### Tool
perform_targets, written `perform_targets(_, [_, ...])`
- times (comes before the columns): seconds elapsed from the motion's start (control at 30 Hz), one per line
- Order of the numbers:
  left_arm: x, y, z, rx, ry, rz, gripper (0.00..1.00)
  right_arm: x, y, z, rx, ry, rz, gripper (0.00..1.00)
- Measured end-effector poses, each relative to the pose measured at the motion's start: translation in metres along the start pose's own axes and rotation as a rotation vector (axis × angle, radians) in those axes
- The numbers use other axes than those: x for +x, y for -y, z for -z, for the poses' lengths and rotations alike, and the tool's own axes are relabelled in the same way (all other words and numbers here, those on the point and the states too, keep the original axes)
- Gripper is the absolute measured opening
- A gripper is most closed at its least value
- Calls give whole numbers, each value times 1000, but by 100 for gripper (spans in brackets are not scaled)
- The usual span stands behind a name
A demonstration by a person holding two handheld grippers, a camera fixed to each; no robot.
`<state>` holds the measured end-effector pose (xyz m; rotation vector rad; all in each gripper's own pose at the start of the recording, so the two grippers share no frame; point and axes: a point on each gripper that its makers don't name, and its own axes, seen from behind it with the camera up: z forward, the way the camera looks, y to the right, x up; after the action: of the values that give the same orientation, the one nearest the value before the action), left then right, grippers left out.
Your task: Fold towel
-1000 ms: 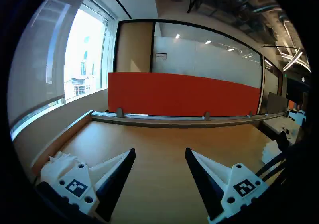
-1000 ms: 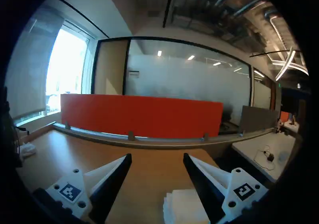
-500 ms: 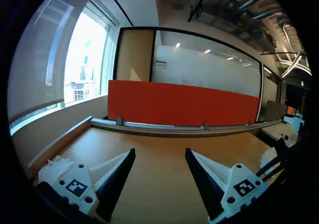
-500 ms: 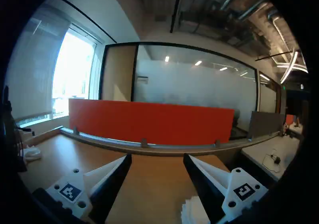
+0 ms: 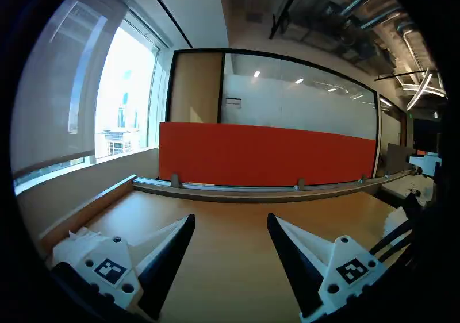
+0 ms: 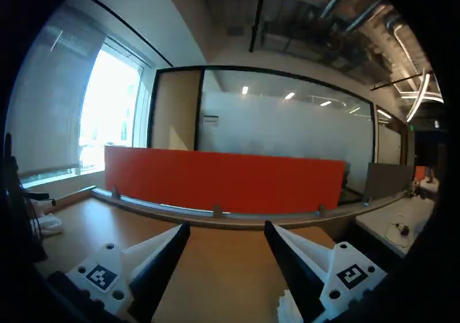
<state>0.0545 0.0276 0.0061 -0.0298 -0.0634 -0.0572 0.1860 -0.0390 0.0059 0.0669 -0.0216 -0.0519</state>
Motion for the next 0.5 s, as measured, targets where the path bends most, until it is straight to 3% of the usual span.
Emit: perform_targets(0.5, [-64,23,2,26,-50,-38,92,-39,19,-3,-4,-23,2,100])
